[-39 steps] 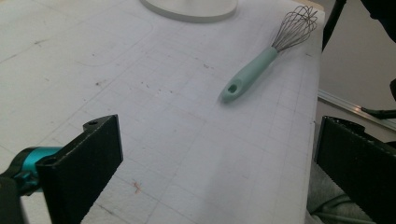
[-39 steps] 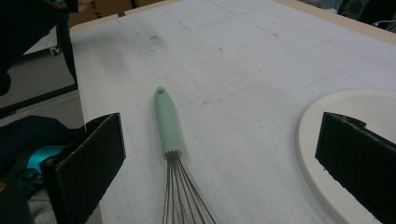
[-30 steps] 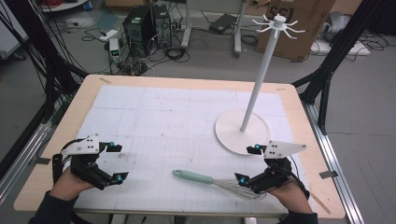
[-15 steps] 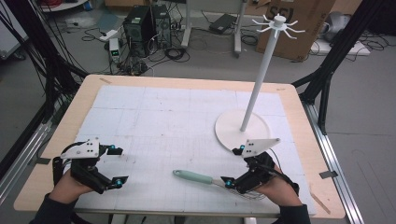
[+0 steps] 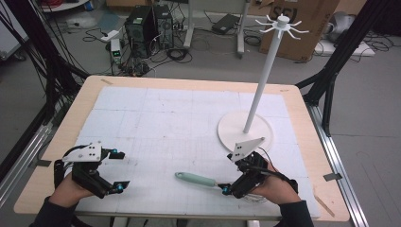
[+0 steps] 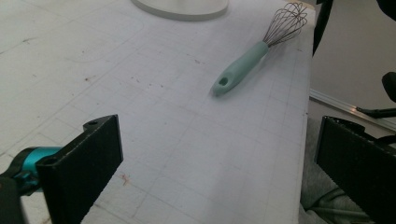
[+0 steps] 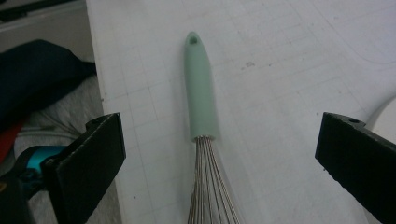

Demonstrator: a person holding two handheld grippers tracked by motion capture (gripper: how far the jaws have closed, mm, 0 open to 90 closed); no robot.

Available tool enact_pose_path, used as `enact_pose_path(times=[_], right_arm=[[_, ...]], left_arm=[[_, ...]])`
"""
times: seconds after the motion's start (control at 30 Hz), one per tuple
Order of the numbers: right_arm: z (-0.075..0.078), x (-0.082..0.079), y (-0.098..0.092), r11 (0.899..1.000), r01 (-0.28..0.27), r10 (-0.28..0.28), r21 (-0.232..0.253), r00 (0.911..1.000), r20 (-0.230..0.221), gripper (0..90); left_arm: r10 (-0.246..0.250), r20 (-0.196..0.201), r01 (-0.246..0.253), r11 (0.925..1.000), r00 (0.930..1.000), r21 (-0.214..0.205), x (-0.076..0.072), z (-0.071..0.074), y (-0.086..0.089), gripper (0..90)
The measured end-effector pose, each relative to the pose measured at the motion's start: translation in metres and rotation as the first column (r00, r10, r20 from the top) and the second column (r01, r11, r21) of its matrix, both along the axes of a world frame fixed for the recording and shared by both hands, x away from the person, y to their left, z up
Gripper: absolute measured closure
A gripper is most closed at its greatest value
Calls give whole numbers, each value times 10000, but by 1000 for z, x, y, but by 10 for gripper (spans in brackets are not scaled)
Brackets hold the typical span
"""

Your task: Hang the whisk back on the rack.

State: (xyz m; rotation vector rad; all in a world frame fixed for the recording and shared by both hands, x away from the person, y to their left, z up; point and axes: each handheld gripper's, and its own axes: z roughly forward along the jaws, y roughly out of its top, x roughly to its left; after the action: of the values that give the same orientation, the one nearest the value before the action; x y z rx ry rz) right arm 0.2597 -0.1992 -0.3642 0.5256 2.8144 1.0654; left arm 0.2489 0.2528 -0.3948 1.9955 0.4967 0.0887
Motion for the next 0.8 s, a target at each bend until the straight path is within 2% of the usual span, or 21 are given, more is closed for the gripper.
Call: enact_pose_path(times=[0.17, 0.4, 0.5, 0.6, 0.8], right_arm=[[1, -1, 3, 9985, 11, -20, -554, 9999, -162, 7], [2, 0, 18, 9905, -53, 1, -1373, 9993, -381, 7], [0, 1, 27, 9822, -113, 18, -1877, 9987, -507, 8], [-3, 2, 36, 9694, -122, -4, -2451, 9987, -510, 11], [-10, 4, 53, 9519, -504, 289, -3024, 9968, -751, 12]], left_arm=[[60, -68, -59, 10000, 10000, 52, 0, -2, -1, 17], [43, -116, -41, 9999, 9999, 114, 0, -3, -2, 17], [33, -222, -32, 10000, 9997, 71, 0, -6, -2, 17], [66, -283, -61, 9998, 9996, 177, 2, -9, -2, 17], [21, -252, -18, 9999, 9997, 100, 1, -8, -1, 17]])
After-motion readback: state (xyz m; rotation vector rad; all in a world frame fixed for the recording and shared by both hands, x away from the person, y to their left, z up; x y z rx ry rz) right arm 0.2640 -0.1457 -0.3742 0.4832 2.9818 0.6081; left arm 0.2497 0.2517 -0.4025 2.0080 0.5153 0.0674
